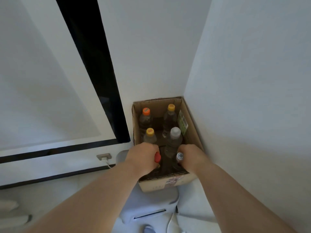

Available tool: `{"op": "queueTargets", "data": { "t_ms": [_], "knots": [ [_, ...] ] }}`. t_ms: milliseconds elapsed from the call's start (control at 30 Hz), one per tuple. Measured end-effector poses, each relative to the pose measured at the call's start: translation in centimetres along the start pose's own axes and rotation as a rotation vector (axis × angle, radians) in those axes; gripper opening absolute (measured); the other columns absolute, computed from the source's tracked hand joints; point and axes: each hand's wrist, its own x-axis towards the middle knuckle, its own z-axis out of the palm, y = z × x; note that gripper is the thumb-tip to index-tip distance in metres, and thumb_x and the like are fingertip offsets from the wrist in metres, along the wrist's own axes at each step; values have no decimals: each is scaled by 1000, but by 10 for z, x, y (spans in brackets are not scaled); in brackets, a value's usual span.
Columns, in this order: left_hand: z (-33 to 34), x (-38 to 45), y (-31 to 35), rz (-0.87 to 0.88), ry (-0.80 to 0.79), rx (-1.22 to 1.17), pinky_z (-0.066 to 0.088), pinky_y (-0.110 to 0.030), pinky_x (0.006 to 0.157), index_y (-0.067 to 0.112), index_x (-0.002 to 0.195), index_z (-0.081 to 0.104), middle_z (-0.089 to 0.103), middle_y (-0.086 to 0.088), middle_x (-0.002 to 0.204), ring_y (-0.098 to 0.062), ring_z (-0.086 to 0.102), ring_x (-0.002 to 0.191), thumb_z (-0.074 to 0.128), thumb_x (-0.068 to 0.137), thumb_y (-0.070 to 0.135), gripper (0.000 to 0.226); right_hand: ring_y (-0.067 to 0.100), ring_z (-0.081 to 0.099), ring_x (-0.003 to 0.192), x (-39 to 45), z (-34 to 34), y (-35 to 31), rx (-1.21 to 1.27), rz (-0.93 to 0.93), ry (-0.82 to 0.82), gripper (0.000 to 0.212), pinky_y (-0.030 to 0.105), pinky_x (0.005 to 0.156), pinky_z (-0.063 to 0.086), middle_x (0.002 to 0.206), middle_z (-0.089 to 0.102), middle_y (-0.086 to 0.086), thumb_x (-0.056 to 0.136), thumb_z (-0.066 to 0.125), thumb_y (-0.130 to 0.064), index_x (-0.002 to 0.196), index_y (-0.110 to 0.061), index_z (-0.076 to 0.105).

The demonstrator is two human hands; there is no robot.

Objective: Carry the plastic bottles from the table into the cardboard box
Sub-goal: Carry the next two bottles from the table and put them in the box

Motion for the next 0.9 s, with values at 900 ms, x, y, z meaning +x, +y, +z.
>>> {"op": "queueTargets", "data": {
  "t_ms": [900],
  "knots": [
    [-10,-2,-3,73,-78,-50,42,-33,106,29,111,67,71,6,109,-17,62,106,68,84,35,27,29,66,103,20,1,-12,-127,70,-270,27,34,86,55,115,68,11,88,64,-14,115,-11,65]
  ]
}}
